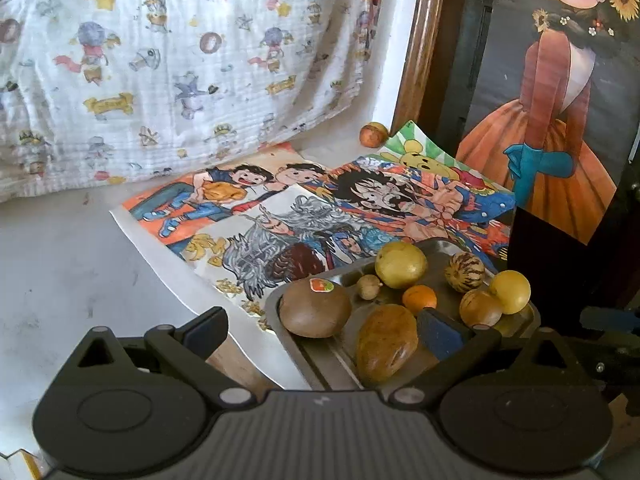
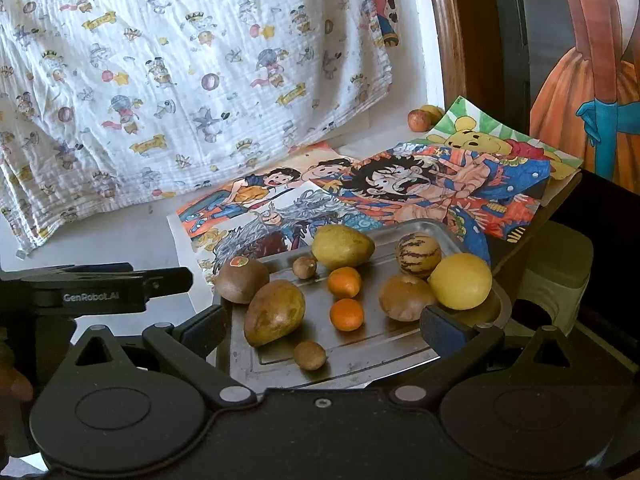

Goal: Organize fruits

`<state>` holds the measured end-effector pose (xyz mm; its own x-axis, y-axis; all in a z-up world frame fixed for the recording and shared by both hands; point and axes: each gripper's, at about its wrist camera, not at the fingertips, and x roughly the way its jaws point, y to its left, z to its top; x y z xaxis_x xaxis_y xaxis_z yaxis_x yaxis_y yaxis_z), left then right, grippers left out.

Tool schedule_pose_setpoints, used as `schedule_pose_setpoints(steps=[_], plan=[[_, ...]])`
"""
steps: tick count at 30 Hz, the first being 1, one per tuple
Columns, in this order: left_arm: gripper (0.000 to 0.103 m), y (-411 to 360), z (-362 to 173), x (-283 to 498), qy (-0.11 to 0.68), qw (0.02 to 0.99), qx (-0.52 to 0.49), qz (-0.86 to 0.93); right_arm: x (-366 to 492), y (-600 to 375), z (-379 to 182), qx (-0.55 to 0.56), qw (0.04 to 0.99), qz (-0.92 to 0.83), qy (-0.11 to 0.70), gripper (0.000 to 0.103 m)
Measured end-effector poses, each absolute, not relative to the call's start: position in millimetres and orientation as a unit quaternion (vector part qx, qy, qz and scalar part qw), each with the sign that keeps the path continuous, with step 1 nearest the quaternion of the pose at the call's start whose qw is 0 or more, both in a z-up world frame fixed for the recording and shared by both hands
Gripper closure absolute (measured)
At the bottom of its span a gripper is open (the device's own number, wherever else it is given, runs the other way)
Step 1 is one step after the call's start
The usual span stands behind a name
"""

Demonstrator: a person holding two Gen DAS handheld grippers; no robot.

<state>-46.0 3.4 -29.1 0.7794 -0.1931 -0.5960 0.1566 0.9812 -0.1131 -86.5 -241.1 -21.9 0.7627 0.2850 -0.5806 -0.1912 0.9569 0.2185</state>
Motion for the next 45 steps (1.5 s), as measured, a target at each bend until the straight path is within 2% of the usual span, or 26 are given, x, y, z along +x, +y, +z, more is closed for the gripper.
schedule_pose_setpoints(steps=[45], plan=[[0.000,0.5,-27.5,-43.7,0.315,0.945,-0.006,-0.090,-81.7,-239.0,-21.8,0.076,0.936,0.128,0.319,0.001]])
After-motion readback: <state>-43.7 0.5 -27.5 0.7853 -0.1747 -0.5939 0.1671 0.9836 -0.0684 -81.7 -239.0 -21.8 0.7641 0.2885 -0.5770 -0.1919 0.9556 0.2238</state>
